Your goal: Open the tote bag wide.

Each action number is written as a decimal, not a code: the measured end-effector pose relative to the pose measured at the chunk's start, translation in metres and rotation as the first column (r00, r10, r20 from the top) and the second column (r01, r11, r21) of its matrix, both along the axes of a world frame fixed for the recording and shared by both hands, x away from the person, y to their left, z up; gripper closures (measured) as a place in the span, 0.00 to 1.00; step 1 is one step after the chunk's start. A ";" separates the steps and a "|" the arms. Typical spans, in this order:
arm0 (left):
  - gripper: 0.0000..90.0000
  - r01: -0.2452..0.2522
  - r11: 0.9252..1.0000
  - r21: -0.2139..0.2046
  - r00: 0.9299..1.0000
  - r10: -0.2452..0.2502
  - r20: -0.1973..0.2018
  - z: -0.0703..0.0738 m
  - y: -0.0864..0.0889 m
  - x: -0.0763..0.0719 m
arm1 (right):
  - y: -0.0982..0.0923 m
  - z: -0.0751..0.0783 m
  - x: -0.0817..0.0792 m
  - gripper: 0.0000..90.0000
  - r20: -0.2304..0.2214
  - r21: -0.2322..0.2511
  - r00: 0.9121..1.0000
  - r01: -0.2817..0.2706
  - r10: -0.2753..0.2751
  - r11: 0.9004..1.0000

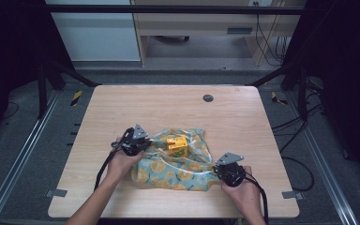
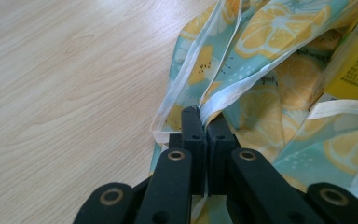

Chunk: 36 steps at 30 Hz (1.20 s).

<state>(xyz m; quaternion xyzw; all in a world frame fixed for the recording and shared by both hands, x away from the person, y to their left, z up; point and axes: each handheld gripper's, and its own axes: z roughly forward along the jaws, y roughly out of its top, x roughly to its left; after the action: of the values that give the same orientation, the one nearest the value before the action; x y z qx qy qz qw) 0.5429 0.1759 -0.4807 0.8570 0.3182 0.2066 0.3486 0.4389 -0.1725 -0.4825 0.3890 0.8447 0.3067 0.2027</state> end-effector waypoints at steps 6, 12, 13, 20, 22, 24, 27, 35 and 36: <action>0.72 0.000 0.998 -0.059 0.999 0.003 0.041 0.017 0.004 -0.011 | -0.004 0.014 -0.006 0.63 0.059 0.088 0.998 -0.011 0.006 0.996; 0.51 0.004 0.995 -0.099 0.994 0.007 0.107 0.043 0.010 -0.025 | -0.008 0.040 -0.014 0.28 0.154 0.180 0.987 0.006 -0.034 0.984; 0.48 0.004 0.995 -0.099 0.994 0.007 0.107 0.043 0.010 -0.025 | -0.008 0.043 -0.015 0.25 0.157 0.188 0.987 0.008 -0.038 0.982; 0.39 0.009 0.991 -0.131 0.990 0.009 0.140 0.060 0.011 -0.034 | -0.008 0.056 -0.013 0.18 0.191 0.208 0.980 0.009 -0.049 0.978; 0.37 0.018 0.992 -0.124 0.990 0.000 0.145 0.064 0.010 -0.037 | -0.007 0.060 -0.012 0.17 0.197 0.211 0.979 0.007 -0.050 0.978; 0.35 0.024 0.992 -0.126 0.989 -0.005 0.150 0.067 0.009 -0.040 | -0.006 0.064 -0.012 0.14 0.201 0.213 0.978 0.005 -0.049 0.977; 0.30 0.027 0.991 -0.132 0.988 -0.007 0.154 0.073 0.008 -0.046 | -0.003 0.072 -0.013 0.10 0.223 0.191 0.974 -0.008 -0.035 0.982; 0.12 0.030 0.988 -0.153 0.988 -0.006 0.155 0.087 0.010 -0.062 | 0.003 0.091 -0.018 0.06 0.267 0.180 0.964 -0.051 0.001 0.982; 0.12 0.031 0.987 -0.158 0.987 -0.006 0.161 0.088 0.010 -0.065 | 0.004 0.094 -0.020 0.06 0.271 0.180 0.963 -0.056 0.005 0.982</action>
<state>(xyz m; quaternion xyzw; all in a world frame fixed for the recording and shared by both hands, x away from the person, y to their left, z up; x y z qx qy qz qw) 0.4784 0.1864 -0.3929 0.8100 0.2967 0.2453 0.4424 0.4190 -0.1689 -0.3890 0.3478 0.7829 0.4371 0.2738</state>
